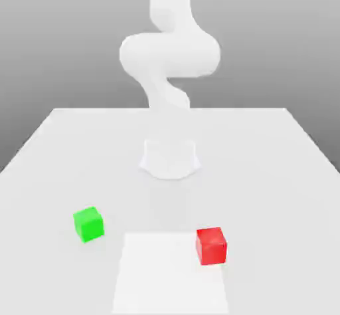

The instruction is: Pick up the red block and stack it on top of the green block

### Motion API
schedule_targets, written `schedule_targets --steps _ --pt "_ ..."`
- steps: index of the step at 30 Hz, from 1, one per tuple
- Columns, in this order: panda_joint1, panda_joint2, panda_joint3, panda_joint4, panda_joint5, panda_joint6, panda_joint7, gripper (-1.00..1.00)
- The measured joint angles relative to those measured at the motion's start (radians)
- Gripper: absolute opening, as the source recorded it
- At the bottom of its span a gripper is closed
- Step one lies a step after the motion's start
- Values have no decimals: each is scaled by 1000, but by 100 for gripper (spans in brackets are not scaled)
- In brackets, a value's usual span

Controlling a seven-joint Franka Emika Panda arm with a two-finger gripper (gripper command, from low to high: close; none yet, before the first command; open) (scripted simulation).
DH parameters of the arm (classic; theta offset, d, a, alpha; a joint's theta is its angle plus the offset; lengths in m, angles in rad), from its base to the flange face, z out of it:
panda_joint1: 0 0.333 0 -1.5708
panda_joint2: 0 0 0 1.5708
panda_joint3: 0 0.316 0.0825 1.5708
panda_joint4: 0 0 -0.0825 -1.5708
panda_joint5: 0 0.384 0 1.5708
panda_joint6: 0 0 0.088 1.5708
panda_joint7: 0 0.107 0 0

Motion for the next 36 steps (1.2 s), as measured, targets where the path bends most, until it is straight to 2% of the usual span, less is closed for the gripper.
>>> schedule_targets --steps 11,15,18,25,26,32,36 --pt "93 414 32 -259 71 254 -25 0" --pt "113 564 59 -354 56 348 -5 0" --pt "122 672 79 -423 8 417 37 0" --pt "146 923 44 -418 -71 624 95 0" --pt "150 950 39 -415 -75 646 99 -100" --pt "152 963 37 -413 -80 658 103 -100" --pt "143 864 51 -427 -59 574 86 -100"
